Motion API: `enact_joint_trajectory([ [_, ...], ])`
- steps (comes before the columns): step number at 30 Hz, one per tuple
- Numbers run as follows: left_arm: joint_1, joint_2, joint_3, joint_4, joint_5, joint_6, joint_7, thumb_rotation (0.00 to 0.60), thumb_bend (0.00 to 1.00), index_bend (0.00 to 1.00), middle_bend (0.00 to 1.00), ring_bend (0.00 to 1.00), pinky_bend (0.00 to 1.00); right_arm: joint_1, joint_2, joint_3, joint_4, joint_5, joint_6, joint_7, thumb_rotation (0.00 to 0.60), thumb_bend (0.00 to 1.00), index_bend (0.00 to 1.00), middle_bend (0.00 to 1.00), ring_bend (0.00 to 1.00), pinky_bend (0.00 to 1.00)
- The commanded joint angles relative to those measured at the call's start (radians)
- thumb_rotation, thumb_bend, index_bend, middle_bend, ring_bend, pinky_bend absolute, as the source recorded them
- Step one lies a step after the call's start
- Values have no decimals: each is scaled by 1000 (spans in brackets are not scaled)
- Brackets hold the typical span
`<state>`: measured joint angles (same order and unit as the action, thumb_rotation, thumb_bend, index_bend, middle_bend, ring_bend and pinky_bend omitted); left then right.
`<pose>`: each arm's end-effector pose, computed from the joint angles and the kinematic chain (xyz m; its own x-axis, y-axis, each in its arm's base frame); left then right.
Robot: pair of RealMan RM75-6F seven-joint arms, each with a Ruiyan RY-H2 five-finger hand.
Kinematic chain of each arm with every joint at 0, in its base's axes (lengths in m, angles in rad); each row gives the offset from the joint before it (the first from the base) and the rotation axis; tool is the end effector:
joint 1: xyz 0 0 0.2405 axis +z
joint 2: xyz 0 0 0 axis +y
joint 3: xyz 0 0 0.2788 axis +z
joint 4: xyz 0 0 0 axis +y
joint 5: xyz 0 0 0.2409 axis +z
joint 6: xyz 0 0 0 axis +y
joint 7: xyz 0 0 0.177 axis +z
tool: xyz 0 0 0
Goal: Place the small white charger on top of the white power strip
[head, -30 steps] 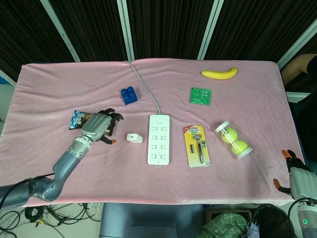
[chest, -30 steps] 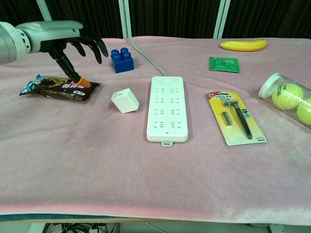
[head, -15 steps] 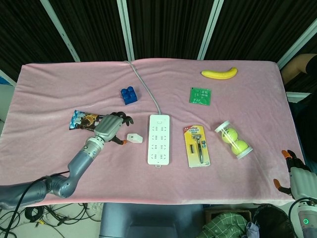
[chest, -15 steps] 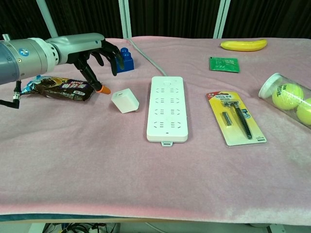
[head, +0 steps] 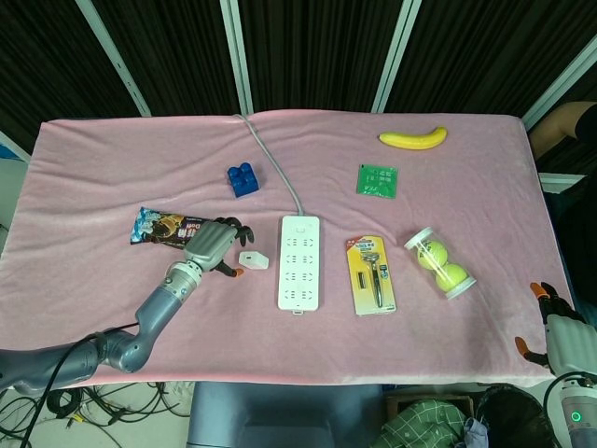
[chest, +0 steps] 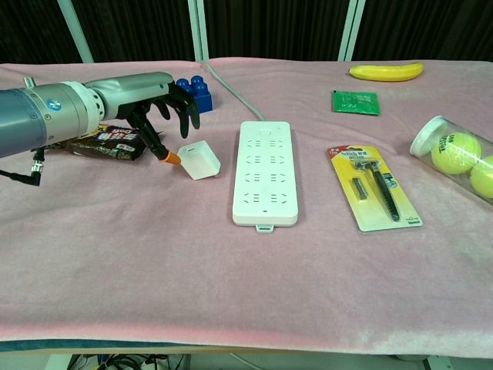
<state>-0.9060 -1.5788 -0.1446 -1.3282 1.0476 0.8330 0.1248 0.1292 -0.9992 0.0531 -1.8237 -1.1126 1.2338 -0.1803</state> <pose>-0.1368 0.4344 -0.0768 0.3812 0.3617 0.8508 0.8916 -0.3871 -0.2349 -0.3693 -0.2153 0.1372 0.3559 -0.2791 0.8919 -0.8626 0.2692 0.4284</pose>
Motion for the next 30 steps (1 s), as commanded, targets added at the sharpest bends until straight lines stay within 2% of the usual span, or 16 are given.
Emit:
enact_joint_trajectory([
  [1, 0, -17, -3, 22, 7, -10, -10, 600, 153, 396, 453, 197, 245, 0, 0, 0, 0, 0, 0, 0, 600, 234, 26, 38, 144, 246],
  [15, -12, -88, -24, 112, 24, -37, -25, 600, 207, 432, 489, 257, 245, 2, 2, -1, 0, 4, -4, 1, 600, 234, 26, 38, 144, 246],
  [30, -16, -135, -33, 160, 42, -55, -27, 600, 225, 463, 523, 301, 260, 4, 6, -2, -1, 6, -9, 3, 600, 236, 26, 38, 144, 246],
])
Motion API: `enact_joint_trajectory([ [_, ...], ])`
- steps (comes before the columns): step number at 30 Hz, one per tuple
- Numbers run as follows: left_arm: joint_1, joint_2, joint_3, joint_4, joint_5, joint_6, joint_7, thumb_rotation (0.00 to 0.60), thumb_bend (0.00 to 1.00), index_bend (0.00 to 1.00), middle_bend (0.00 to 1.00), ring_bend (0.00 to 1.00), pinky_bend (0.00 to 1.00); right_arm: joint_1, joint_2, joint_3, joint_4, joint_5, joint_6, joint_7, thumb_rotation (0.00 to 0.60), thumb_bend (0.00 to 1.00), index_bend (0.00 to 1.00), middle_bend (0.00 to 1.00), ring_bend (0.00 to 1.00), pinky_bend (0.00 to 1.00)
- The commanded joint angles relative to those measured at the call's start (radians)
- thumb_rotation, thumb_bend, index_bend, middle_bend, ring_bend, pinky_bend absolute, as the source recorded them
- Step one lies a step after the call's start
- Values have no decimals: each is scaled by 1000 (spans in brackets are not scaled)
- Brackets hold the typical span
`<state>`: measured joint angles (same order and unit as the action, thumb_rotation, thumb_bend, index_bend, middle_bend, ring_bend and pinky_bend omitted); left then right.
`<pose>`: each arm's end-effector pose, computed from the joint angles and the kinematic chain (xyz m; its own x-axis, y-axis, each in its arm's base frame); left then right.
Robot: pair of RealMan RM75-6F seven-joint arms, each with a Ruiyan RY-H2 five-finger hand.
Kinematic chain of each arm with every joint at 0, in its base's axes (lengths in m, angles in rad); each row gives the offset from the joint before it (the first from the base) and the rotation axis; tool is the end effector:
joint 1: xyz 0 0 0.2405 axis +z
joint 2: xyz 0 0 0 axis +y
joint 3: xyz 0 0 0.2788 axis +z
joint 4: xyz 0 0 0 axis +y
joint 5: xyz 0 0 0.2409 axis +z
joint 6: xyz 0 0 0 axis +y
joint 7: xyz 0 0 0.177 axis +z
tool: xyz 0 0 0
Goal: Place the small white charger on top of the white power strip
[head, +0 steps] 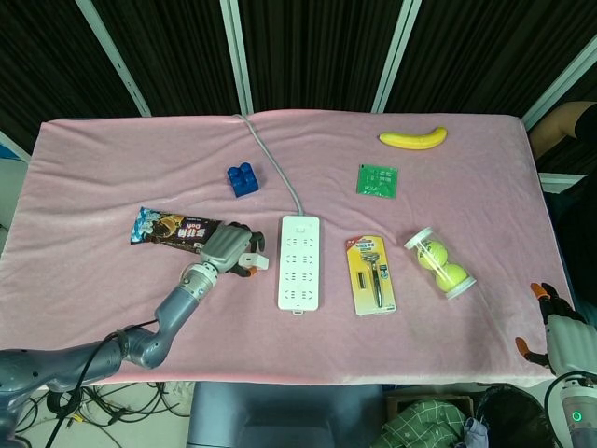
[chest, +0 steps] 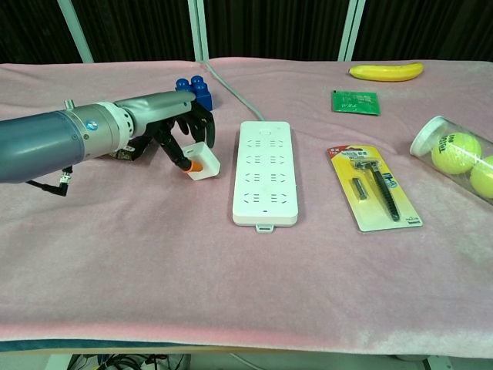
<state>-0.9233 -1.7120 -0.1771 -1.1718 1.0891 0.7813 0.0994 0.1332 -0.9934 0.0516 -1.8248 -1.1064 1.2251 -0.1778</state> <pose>-0.1276 0.4411 -0.1143 0.3829 0.3747 0.8444 0.8880 -0.4012 -0.2247 -0.3701 -0.2157 0.1379 0.3537 -0.2861 0.8905 -0.8615 0.2713 0.4293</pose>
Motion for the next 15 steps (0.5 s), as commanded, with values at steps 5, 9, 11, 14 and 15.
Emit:
enact_joint_trajectory([
  [5, 1, -4, -6, 18, -6, -13, -2, 600, 226, 464, 523, 304, 262, 1, -1, -1, 0, 1, -2, -3, 600, 235, 26, 38, 144, 246],
  [9, 0, -7, -12, 23, -7, -15, 1, 600, 226, 466, 526, 305, 262, 2, -1, -1, 0, 3, -2, -5, 600, 236, 26, 38, 144, 246],
  [11, 0, -7, -12, 24, -6, -15, 5, 600, 241, 480, 538, 316, 268, 2, -1, -1, -1, 3, -2, -5, 600, 236, 26, 38, 144, 246],
  [14, 1, -9, -16, 23, -5, -13, 5, 600, 313, 525, 579, 348, 289, 2, -1, -1, -1, 4, -3, -5, 600, 236, 26, 38, 144, 246],
  [15, 2, -9, -17, 23, -3, -10, 4, 600, 344, 542, 594, 360, 297, 3, -1, -1, -1, 4, -3, -4, 600, 236, 26, 38, 144, 246],
])
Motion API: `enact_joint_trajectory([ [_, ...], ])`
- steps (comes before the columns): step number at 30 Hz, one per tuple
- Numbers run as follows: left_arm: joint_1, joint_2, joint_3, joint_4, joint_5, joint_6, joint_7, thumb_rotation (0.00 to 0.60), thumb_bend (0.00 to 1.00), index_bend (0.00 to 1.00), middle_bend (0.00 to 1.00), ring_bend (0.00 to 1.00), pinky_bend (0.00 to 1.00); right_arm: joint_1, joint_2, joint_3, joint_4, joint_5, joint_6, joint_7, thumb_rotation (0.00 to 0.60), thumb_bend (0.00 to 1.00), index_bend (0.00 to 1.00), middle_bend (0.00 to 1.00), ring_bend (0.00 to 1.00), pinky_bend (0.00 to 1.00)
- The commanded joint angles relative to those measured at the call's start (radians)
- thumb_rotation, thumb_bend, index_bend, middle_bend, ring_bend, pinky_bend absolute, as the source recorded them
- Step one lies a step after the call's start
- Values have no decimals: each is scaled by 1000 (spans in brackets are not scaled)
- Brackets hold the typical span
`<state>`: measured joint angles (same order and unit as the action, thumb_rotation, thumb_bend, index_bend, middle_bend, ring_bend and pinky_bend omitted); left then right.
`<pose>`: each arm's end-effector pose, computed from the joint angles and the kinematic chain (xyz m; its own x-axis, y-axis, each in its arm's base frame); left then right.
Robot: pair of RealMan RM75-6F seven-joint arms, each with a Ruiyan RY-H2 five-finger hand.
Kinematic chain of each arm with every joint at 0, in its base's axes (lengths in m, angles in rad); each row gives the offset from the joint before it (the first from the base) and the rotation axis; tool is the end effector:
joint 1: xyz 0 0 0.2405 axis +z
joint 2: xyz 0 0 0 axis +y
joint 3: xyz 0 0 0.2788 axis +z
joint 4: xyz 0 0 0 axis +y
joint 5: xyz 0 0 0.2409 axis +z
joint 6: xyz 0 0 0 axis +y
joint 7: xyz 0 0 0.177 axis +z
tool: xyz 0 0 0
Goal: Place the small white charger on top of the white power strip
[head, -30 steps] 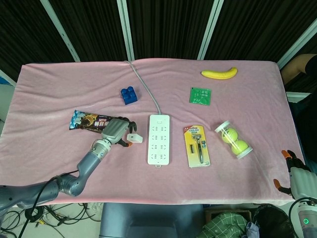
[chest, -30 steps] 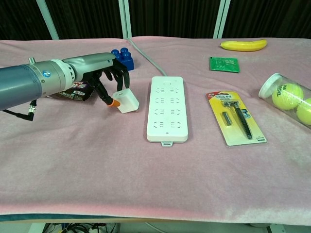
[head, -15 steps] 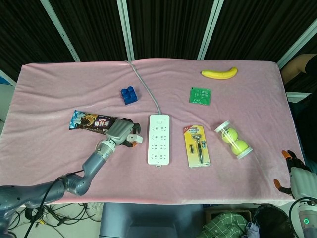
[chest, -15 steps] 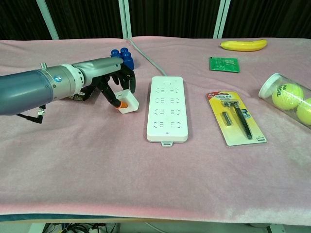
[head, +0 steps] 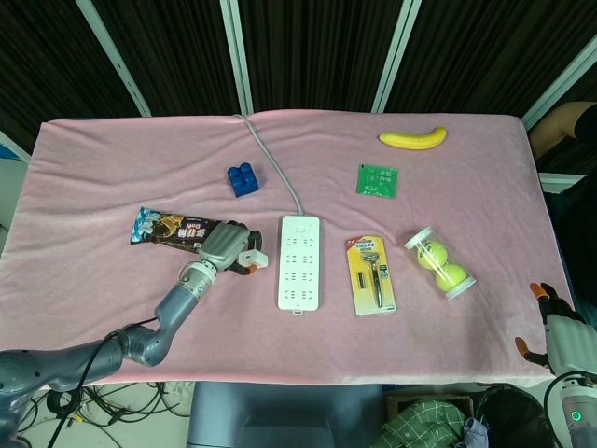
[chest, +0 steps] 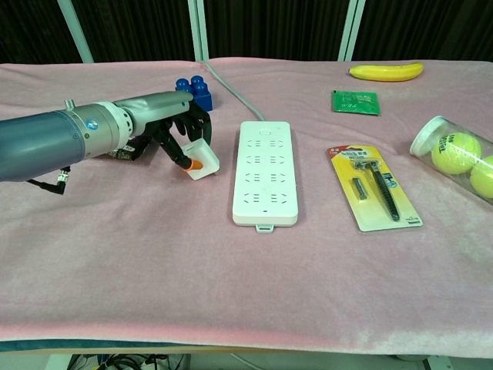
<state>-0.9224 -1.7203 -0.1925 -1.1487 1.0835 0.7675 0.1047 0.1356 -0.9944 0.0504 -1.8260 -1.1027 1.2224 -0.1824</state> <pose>-0.1296 0.4466 -0.1140 0.3824 0.3716 0.8460 0.8917 -0.3884 -0.2324 -0.3700 -0.2159 0.1368 0.3541 -0.2906 0.8889 -0.8606 0.2709 0.4313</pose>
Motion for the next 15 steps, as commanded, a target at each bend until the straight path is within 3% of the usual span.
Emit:
enact_joint_trajectory([
  [1, 2, -2, -2, 1, 6, 7, -2, 600, 362, 552, 604, 367, 301, 0, 1, 0, -1, 0, -1, 1, 600, 236, 26, 38, 144, 247],
  [8, 3, 19, -20, -19, 5, 12, -2, 600, 454, 583, 628, 383, 306, 1, 3, 0, -2, 2, -6, 8, 600, 236, 26, 38, 149, 279],
  [15, -47, 122, -55, -126, -8, -39, 63, 600, 467, 596, 629, 383, 302, 0, 1, 0, -2, 1, -2, 8, 600, 236, 25, 38, 149, 280],
])
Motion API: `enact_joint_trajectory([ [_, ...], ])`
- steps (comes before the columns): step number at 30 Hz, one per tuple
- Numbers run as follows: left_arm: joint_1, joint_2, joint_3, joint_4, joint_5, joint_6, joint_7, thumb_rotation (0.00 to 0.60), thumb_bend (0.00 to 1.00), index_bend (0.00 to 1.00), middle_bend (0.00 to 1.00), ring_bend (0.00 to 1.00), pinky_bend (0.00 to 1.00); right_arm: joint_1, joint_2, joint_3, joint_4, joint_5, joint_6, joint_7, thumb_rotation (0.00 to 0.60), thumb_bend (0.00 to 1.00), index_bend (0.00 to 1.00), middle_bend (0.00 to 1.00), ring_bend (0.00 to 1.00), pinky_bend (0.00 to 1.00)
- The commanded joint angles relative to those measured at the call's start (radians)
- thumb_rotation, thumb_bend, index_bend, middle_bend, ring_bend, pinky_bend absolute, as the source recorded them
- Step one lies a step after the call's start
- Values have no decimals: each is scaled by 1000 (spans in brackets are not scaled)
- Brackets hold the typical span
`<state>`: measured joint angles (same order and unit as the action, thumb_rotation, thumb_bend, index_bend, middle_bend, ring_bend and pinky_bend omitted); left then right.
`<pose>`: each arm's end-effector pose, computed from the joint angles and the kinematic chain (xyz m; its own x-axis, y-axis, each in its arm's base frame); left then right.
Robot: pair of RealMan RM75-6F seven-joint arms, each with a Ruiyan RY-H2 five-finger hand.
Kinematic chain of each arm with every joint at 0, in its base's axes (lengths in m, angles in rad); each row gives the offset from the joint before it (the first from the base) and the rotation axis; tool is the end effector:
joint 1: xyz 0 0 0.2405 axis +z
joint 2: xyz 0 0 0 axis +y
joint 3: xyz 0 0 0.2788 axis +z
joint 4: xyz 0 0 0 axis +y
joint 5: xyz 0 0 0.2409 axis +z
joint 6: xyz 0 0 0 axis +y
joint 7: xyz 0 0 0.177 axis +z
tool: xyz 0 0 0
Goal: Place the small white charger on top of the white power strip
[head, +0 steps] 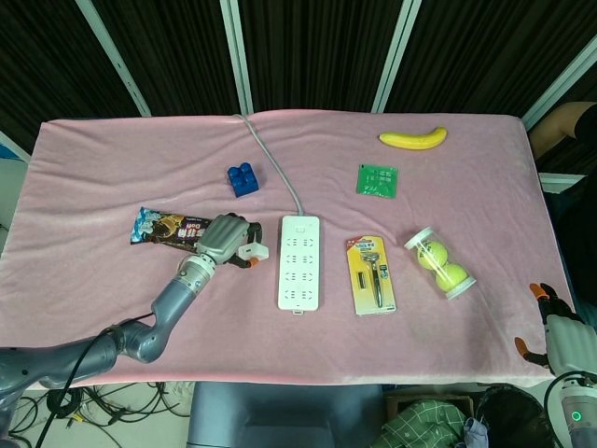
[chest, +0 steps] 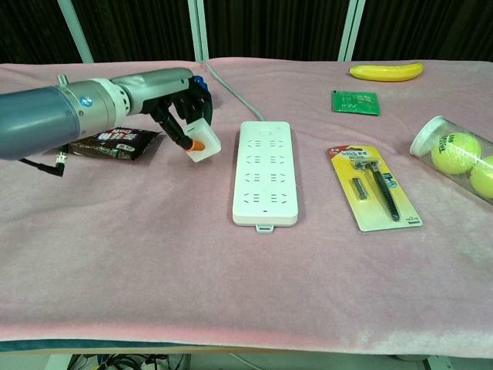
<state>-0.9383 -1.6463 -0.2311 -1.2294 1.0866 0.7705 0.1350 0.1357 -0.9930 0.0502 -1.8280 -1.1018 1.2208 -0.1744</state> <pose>-0.1096 0.4560 -0.0868 0.3902 0.3276 0.8605 0.8754 -0.4217 -0.2364 -0.3698 -0.2157 0.1368 0.3458 -0.2901 0.8923 -0.8635 0.2736 0.4236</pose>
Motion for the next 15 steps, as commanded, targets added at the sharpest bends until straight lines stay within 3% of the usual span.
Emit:
enact_joint_trajectory([
  [1, -49, 70, -23, -62, -23, -72, 48, 600, 467, 599, 629, 383, 299, 0, 0, -1, 0, 0, 0, -1, 600, 236, 26, 38, 149, 279],
  [7, -205, 175, -20, -88, -121, -242, 228, 600, 469, 608, 634, 380, 274, -1, -2, -1, -1, 2, 2, -3, 600, 236, 26, 38, 149, 279],
  [11, -320, 215, 38, -101, -323, -337, 304, 600, 470, 618, 635, 374, 266, 1, -2, -1, -1, 4, 0, -6, 600, 235, 25, 38, 149, 279],
  [15, -415, 221, 109, -110, -476, -335, 346, 600, 499, 637, 643, 374, 267, 0, -1, 0, -2, 7, 2, -5, 600, 236, 25, 38, 149, 279],
])
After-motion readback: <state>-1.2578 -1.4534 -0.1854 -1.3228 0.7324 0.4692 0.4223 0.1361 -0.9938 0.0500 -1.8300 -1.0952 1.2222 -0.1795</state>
